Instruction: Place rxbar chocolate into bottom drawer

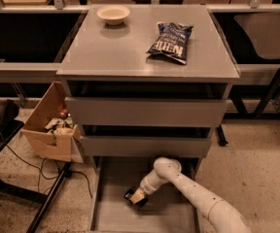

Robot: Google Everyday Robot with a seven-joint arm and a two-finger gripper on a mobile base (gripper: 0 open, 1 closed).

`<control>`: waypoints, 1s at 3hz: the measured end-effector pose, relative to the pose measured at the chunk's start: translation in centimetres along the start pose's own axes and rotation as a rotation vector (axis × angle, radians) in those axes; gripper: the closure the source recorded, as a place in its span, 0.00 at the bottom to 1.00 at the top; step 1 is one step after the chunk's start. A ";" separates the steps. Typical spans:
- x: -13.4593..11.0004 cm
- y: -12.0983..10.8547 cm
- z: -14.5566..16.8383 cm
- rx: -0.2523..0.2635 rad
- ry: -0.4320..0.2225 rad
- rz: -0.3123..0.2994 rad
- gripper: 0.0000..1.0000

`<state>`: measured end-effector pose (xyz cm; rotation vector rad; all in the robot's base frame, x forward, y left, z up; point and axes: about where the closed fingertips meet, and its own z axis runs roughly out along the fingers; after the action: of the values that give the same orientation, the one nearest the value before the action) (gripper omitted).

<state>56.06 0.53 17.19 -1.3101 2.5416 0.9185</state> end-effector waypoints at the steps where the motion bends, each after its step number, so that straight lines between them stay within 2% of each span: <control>1: 0.0 0.0 0.0 0.000 0.000 0.000 0.52; 2: 0.0 0.0 0.0 0.000 0.000 0.000 0.29; 3: 0.0 0.0 0.0 0.000 0.000 0.000 0.01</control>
Offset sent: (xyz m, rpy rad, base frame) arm 0.0000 0.0000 0.0000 0.0000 0.0000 0.0000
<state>56.05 0.54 17.18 -1.3102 2.5417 0.9186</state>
